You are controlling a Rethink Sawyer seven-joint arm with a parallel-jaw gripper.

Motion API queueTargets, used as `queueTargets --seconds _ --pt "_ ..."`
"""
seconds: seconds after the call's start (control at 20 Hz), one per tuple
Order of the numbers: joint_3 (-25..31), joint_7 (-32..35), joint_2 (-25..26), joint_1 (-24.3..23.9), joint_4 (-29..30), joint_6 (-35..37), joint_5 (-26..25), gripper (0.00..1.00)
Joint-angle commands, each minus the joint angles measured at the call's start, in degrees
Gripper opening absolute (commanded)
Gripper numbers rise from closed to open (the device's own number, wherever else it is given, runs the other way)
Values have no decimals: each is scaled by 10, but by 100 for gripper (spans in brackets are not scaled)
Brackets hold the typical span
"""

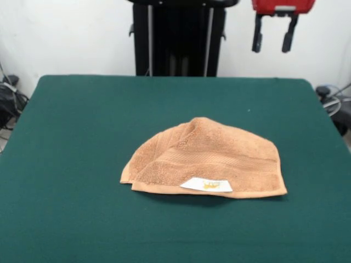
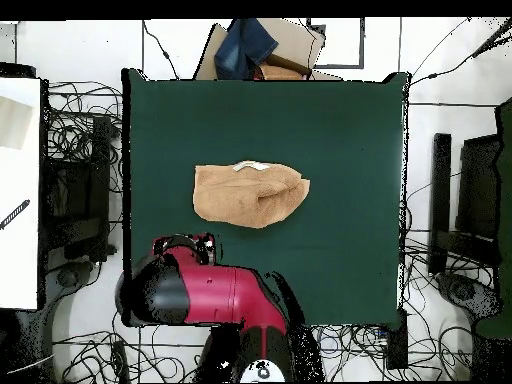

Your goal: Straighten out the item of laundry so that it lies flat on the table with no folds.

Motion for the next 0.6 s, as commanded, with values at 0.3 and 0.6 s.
queueTargets --seconds 0.3,0.6 --pt "28 123 20 13 -4 29 45 100" --pt "5 138 22 37 -26 61 51 100"
